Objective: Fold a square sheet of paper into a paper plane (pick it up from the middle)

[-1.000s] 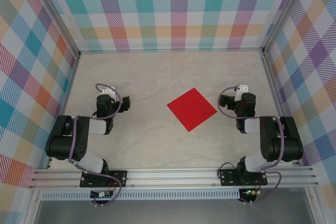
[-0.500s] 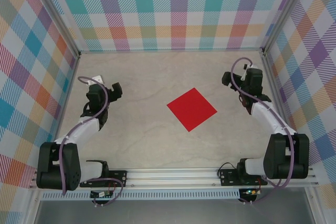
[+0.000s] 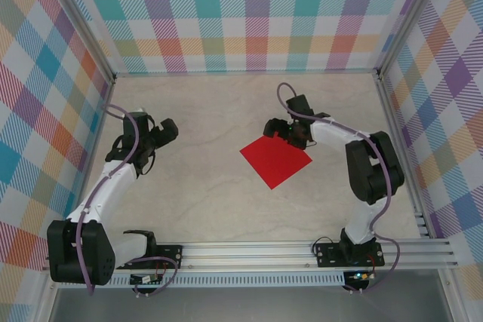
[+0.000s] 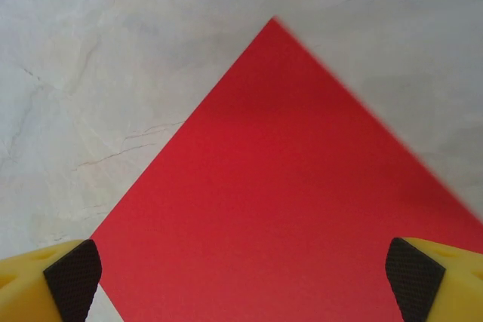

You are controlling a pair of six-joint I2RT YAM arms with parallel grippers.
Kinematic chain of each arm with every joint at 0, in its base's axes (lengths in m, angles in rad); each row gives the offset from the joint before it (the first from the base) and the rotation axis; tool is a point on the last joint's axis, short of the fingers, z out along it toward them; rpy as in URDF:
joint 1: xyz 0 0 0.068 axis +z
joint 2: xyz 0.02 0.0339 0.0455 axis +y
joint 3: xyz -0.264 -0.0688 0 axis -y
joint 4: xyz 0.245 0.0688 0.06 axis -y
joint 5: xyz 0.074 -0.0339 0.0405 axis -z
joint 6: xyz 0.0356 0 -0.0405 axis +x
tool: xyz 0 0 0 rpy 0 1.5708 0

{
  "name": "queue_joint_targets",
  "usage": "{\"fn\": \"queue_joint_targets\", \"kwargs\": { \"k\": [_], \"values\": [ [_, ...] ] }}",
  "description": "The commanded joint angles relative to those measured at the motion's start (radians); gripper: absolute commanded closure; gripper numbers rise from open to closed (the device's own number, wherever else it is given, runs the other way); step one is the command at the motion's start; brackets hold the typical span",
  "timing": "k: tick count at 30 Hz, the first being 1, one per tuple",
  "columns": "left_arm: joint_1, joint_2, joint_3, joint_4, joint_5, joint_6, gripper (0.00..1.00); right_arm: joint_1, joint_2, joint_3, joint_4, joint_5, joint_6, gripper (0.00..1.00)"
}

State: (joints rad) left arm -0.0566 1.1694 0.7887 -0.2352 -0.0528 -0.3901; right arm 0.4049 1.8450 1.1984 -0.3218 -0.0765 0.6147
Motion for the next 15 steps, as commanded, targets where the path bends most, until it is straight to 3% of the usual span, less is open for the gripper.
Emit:
{"fn": "queue_joint_targets", "kwargs": {
  "k": [1,9,15],
  "values": [
    [-0.005,-0.020,0.025,-0.074,0.044,-0.015,0.00,0.032,0.051,0.082,-0.061,-0.019,0.048,0.00],
    [-0.006,-0.012,0.022,-0.082,0.035,-0.015,0.00,0.043,0.101,0.081,-0.142,0.034,0.109,0.00],
    [-0.005,-0.009,0.025,-0.089,0.049,-0.020,0.00,0.047,0.021,-0.090,-0.191,0.055,0.163,0.00]
  ]
}}
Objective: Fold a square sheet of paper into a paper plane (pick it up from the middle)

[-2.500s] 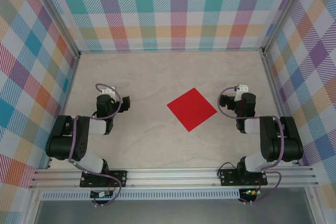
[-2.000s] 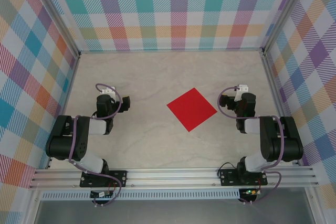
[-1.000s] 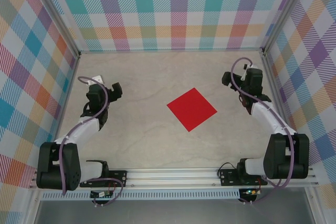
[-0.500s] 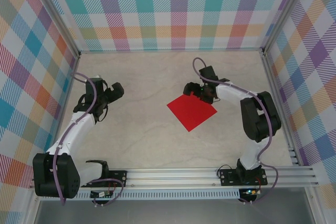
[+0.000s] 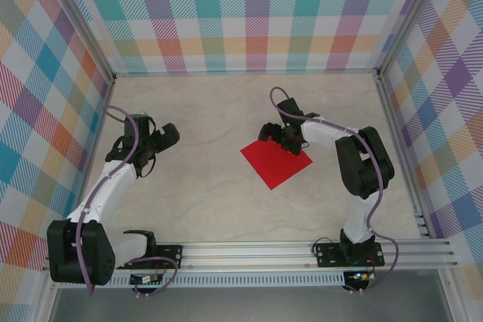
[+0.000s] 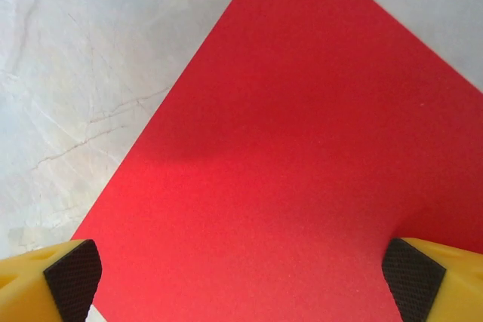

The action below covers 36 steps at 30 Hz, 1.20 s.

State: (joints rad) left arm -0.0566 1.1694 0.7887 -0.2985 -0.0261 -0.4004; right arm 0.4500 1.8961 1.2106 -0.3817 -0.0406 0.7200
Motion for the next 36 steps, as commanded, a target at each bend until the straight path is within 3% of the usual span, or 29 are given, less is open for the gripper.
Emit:
{"fn": "queue_joint_targets", "kwargs": {
  "k": [1,9,16,25,36],
  "values": [
    [-0.006,-0.010,0.024,-0.026,0.026,-0.012,0.00,0.008,-0.056,-0.143,-0.138,0.025,0.075,0.00],
    [-0.007,0.006,0.021,-0.027,0.077,-0.046,0.00,0.151,-0.247,-0.405,-0.200,0.038,0.331,0.00],
    [-0.008,0.018,0.009,-0.052,0.130,-0.071,0.00,0.181,-0.361,-0.285,-0.428,0.234,0.245,0.00],
    [-0.013,0.014,-0.012,-0.063,0.150,-0.079,0.00,0.180,-0.195,-0.114,-0.401,0.106,0.163,0.00],
    [-0.013,0.024,-0.013,-0.073,0.143,-0.066,0.00,0.181,-0.066,-0.024,-0.441,0.087,0.198,0.00]
  ]
}}
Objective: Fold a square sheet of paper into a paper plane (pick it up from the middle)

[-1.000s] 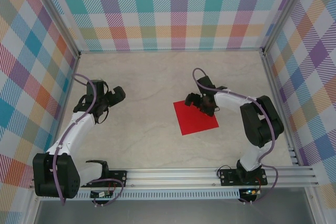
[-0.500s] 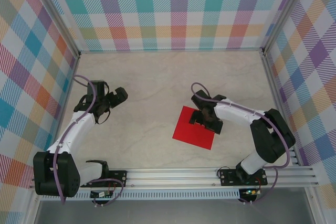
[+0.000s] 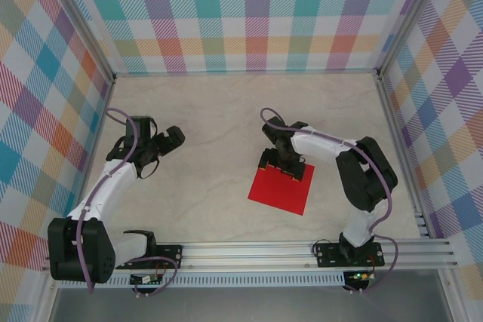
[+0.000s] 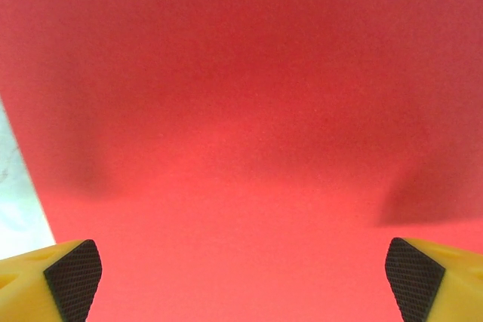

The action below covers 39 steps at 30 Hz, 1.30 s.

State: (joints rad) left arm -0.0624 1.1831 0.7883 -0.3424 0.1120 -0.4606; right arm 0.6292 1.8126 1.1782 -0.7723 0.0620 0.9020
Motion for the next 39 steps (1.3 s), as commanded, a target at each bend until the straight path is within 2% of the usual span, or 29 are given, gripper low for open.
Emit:
{"fn": "queue_joint_targets", "kwargs": {
  "k": [1,11,25,39],
  "values": [
    [-0.007,0.013,-0.011,-0.029,0.006,-0.006,0.00,0.001,0.016,0.005,-0.056,-0.014,0.020,0.00],
    [-0.008,0.034,-0.007,-0.031,0.009,-0.006,0.00,0.004,0.008,-0.021,-0.066,-0.015,0.013,0.00],
    [-0.009,0.041,-0.004,-0.040,0.018,-0.007,0.00,0.003,0.119,-0.064,-0.004,-0.076,-0.014,0.00],
    [-0.008,0.046,0.003,-0.053,0.017,-0.006,0.00,0.003,0.165,-0.086,0.042,-0.090,-0.025,0.12]
  ]
}}
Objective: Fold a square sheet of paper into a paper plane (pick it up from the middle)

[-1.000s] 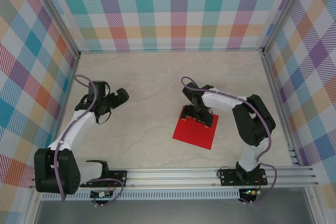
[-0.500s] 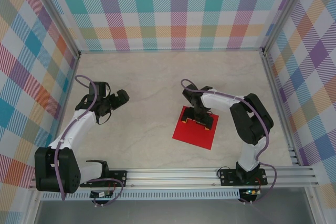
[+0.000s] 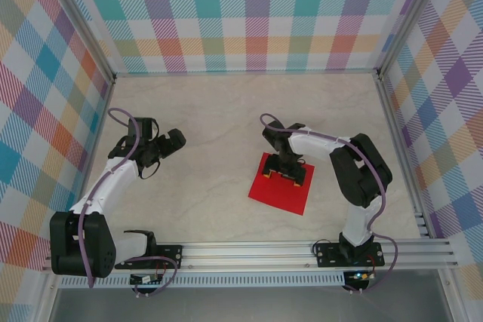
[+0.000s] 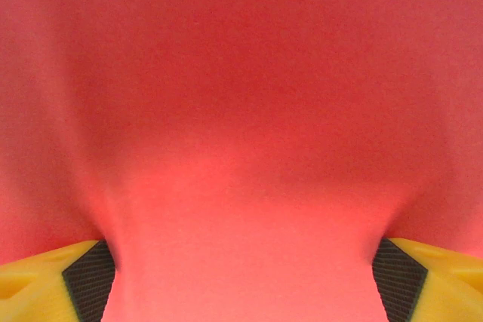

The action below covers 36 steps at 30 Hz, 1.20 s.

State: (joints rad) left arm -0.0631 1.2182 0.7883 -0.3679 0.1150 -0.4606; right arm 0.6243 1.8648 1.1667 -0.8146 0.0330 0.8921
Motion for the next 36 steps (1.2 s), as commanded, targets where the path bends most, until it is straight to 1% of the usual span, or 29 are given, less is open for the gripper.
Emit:
{"fn": "queue_joint_targets", "kwargs": {
  "k": [1,7,11,13,18,20,23,26,29,32,36],
  "values": [
    [-0.008,0.013,0.004,-0.028,0.013,-0.007,0.00,0.008,0.112,-0.076,0.091,-0.065,-0.016,0.14],
    [-0.008,0.016,0.006,-0.033,0.020,-0.007,0.00,0.008,0.097,-0.072,0.094,-0.066,-0.018,0.17],
    [-0.010,0.018,0.006,-0.035,0.030,-0.010,0.00,0.008,0.049,-0.070,0.115,-0.062,-0.027,0.20],
    [-0.011,0.018,0.006,-0.035,0.040,-0.014,0.00,0.008,0.018,-0.074,0.143,-0.065,-0.030,0.25],
    [-0.028,0.017,-0.005,-0.026,0.078,-0.036,0.00,0.007,-0.067,-0.118,0.276,-0.117,-0.039,0.46],
    [-0.043,0.019,-0.015,-0.015,0.099,-0.049,0.01,0.008,-0.101,-0.134,0.347,-0.159,-0.047,0.54],
    [-0.068,0.018,-0.043,0.027,0.155,-0.079,0.04,0.008,-0.154,-0.160,0.485,-0.261,-0.067,0.63],
    [-0.097,0.018,-0.086,0.104,0.226,-0.124,0.07,0.008,-0.175,-0.175,0.644,-0.430,-0.078,0.64],
    [-0.127,0.015,-0.137,0.201,0.277,-0.177,0.09,0.008,-0.176,-0.192,0.815,-0.582,-0.038,0.65],
    [-0.160,0.011,-0.169,0.253,0.292,-0.208,0.12,0.008,-0.176,-0.203,0.912,-0.658,0.000,0.67],
    [-0.195,0.014,-0.191,0.288,0.291,-0.220,0.15,0.008,-0.159,-0.210,0.926,-0.678,0.005,0.67]
  ]
}}
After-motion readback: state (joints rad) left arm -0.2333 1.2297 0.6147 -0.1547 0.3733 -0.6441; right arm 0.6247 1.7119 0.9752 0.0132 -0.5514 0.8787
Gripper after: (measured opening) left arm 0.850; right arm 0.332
